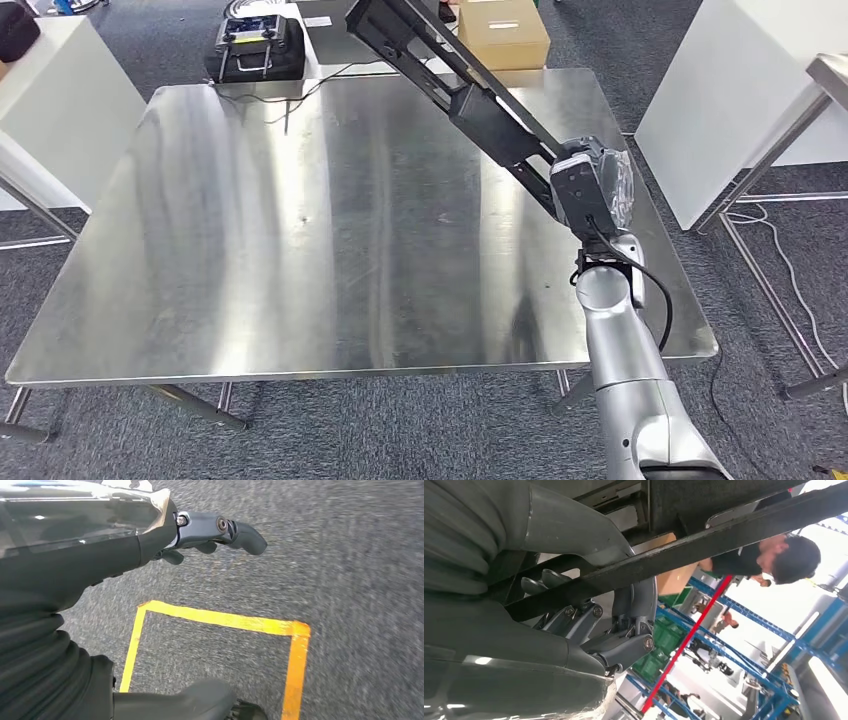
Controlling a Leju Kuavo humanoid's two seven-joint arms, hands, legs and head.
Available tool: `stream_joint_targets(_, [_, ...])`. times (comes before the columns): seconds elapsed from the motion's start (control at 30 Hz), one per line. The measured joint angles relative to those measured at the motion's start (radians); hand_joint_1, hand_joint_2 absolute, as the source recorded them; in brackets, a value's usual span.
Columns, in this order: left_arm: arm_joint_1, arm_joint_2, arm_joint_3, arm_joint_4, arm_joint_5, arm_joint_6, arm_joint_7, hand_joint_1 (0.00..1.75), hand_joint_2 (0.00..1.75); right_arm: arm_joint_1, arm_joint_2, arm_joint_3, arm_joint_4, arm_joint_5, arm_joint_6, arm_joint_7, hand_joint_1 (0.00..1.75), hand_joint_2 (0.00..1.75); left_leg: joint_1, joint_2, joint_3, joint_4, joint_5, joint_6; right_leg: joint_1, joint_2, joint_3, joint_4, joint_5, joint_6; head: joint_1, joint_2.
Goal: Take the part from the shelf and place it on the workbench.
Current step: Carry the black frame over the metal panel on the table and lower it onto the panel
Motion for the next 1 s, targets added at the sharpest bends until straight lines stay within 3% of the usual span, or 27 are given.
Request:
stream_joint_targets(0.07, [0.001, -0.001, 0.001, 0.000, 0.000, 0.000, 0.000, 0.00, 1.75, -0.005, 0.002, 0.000, -0.002, 0.000, 0.000, 0.000, 1.75, 1.75, -0.003, -0.005, 0.005, -0.008, -0.003, 0.008, 0.006, -0.004, -0.001, -0.004, 0.000, 0.015, 0.001, 0.000])
stream_joint_targets(0.13, [0.001, -0.003, 0.001, 0.000, 0.000, 0.000, 0.000, 0.00, 1.75, -0.016, 0.004, 0.000, -0.005, 0.001, 0.000, 0.000, 1.75, 1.75, -0.004, -0.011, 0.014, -0.015, 0.006, 0.021, 0.009, -0.006, -0.013, 0.027, -0.021, 0.017, 0.003, 0.000])
stream_joint_targets(0.17, [0.000, -0.004, 0.001, 0.000, 0.000, 0.000, 0.000, 0.00, 1.75, -0.023, 0.005, 0.001, -0.005, 0.001, 0.000, 0.000, 1.75, 1.75, -0.005, -0.012, 0.019, -0.018, 0.010, 0.029, 0.011, -0.005, -0.036, 0.078, -0.045, 0.012, 0.005, 0.000])
stream_joint_targets(0.23, [-0.001, -0.004, 0.001, 0.000, 0.000, 0.000, 0.000, 0.00, 1.75, -0.034, 0.006, 0.001, -0.006, 0.000, 0.000, 0.000, 1.75, 1.75, -0.011, -0.015, 0.023, -0.018, 0.011, 0.038, 0.018, -0.001, -0.103, 0.231, -0.098, 0.000, 0.006, 0.000])
stream_joint_targets(0.27, [-0.002, -0.005, 0.001, 0.000, 0.000, 0.000, 0.000, 0.00, 1.75, -0.036, 0.006, 0.002, -0.006, 0.000, 0.000, 0.000, 1.75, 1.75, -0.015, -0.017, 0.026, -0.017, 0.009, 0.042, 0.022, 0.000, -0.134, 0.295, -0.113, -0.001, 0.006, 0.000])
stream_joint_targets(0.3, [-0.002, -0.005, 0.001, 0.000, 0.000, 0.000, 0.000, 0.00, 1.75, -0.038, 0.006, 0.002, -0.006, 0.000, 0.000, 0.000, 1.75, 1.75, -0.019, -0.020, 0.031, -0.017, 0.007, 0.045, 0.027, 0.001, -0.148, 0.321, -0.112, 0.002, 0.007, 0.000])
stream_joint_targets(0.33, [-0.002, -0.006, 0.001, 0.000, 0.000, 0.000, 0.000, 0.00, 1.75, -0.040, 0.006, 0.002, -0.007, 0.000, 0.000, 0.000, 1.75, 1.75, -0.023, -0.024, 0.037, -0.017, 0.005, 0.048, 0.033, 0.002, -0.139, 0.300, -0.093, 0.005, 0.008, 0.000])
stream_joint_targets(0.4, [-0.004, -0.008, 0.001, 0.000, 0.000, 0.000, 0.000, 0.00, 1.75, -0.049, 0.007, 0.002, -0.011, 0.000, 0.000, 0.000, 1.75, 1.75, -0.032, -0.029, 0.050, -0.017, -0.003, 0.053, 0.045, 0.003, -0.077, 0.160, -0.029, 0.005, 0.009, 0.000])
stream_joint_targets(0.47, [-0.007, -0.009, 0.001, 0.000, 0.000, 0.000, 0.000, 0.00, 1.75, -0.062, 0.008, 0.002, -0.015, 0.000, 0.000, 0.000, 1.75, 1.75, -0.042, -0.031, 0.053, -0.010, -0.015, 0.054, 0.052, 0.002, -0.018, 0.032, 0.015, -0.007, 0.009, 0.000])
stream_joint_targets(0.5, [-0.008, -0.009, 0.001, 0.000, 0.000, 0.000, 0.000, 0.00, 1.75, -0.066, 0.010, 0.002, -0.017, 0.000, 0.000, 0.000, 1.75, 1.75, -0.045, -0.031, 0.052, -0.005, -0.019, 0.054, 0.054, 0.001, -0.006, 0.005, 0.022, -0.013, 0.007, 0.000])
stream_joint_targets(0.6, [-0.010, -0.009, 0.001, 0.000, 0.000, -0.004, -0.002, 0.00, 1.75, -0.070, 0.013, 0.003, -0.020, 0.003, 0.001, 0.003, 1.75, 1.75, -0.044, -0.029, 0.048, 0.001, -0.024, 0.054, 0.054, 0.000, -0.005, 0.001, 0.023, -0.017, 0.005, 0.000])
stream_joint_targets(0.67, [-0.010, -0.009, 0.001, 0.000, 0.000, -0.042, -0.020, 0.00, 1.75, -0.076, 0.009, 0.006, -0.012, 0.057, 0.003, 0.052, 1.75, 1.75, -0.043, -0.027, 0.047, 0.000, -0.026, 0.052, 0.055, 0.002, -0.008, 0.002, 0.022, -0.018, 0.005, 0.000])
stream_joint_targets(0.77, [-0.014, -0.005, 0.001, 0.000, -0.001, -0.132, -0.055, 0.00, 1.75, -0.107, -0.009, 0.010, 0.102, 0.292, -0.076, 0.256, 1.75, 1.75, -0.043, -0.026, 0.047, -0.001, -0.027, 0.051, 0.057, 0.003, -0.008, 0.001, 0.021, -0.020, 0.005, 0.000])
stream_joint_targets(0.87, [-0.014, -0.001, 0.001, 0.000, -0.002, -0.165, -0.059, 0.00, 1.75, -0.128, -0.033, 0.004, 0.282, 0.493, -0.150, 0.443, 1.75, 1.75, -0.043, -0.027, 0.046, -0.001, -0.027, 0.051, 0.057, 0.002, -0.006, 0.001, 0.020, -0.021, 0.006, 0.000])
stream_joint_targets(1.0, [-0.006, 0.002, 0.001, 0.000, -0.002, -0.171, -0.056, 0.00, 1.75, -0.137, -0.079, -0.005, 0.433, 0.579, -0.149, 0.532, 1.75, 1.75, -0.045, -0.026, 0.046, -0.001, -0.027, 0.051, 0.056, 0.003, -0.006, 0.002, 0.021, -0.021, 0.005, 0.000])
